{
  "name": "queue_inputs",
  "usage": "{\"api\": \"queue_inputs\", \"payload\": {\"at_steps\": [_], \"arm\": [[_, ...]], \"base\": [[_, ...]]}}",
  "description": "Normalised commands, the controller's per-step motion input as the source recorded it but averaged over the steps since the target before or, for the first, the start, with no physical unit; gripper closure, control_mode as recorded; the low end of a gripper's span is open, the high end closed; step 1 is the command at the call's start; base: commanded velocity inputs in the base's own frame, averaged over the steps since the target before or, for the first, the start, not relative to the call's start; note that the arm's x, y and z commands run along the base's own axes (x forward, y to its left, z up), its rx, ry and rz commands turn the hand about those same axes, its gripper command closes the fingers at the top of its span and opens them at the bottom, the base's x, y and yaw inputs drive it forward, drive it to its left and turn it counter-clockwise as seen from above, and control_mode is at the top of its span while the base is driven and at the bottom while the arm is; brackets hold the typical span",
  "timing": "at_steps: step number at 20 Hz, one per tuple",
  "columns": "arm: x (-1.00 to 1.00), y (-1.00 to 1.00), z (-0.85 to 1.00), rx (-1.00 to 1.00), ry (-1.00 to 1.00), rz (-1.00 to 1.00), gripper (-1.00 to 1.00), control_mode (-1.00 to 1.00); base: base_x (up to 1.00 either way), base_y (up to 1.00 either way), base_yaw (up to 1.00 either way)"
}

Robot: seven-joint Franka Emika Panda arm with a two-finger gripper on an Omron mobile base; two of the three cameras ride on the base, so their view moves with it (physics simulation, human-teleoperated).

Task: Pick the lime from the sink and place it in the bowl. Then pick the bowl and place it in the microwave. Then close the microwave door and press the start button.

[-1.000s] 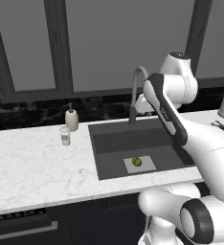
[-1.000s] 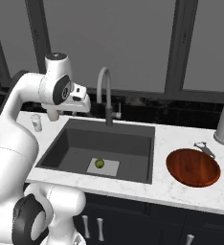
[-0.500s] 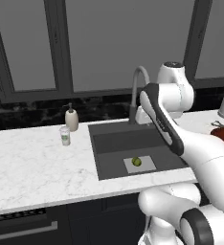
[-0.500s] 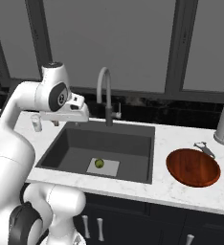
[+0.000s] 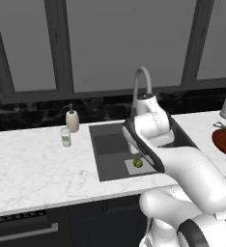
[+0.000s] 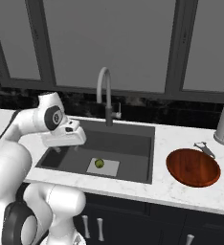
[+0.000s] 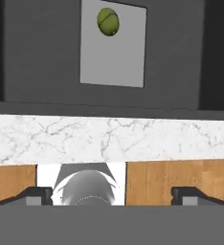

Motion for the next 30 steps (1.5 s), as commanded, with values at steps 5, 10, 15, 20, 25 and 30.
{"api": "queue_inputs", "payload": {"at_steps": [5, 10, 15, 20, 25, 30], "arm": [[0.64, 0.00, -0.70, 0.00, 0.04, -0.10, -1.00, -1.00], [0.75, 0.00, -0.64, 0.00, 0.01, -0.08, -1.00, -1.00], [0.63, -0.06, -0.48, 0.00, 0.00, -0.01, -1.00, -1.00], [0.39, -0.14, -0.48, 0.00, 0.00, 0.00, -1.00, -1.00], [0.19, -0.26, -0.43, 0.00, 0.00, 0.00, -1.00, -1.00], [0.34, -0.12, -0.40, 0.00, 0.00, 0.00, -1.00, -1.00]], "base": [[0.00, 0.00, 0.00], [0.00, 0.00, 0.00], [0.00, 0.00, 0.00], [0.00, 0.00, 0.00], [0.00, 0.00, 0.00], [0.00, 0.00, 0.00]]}}
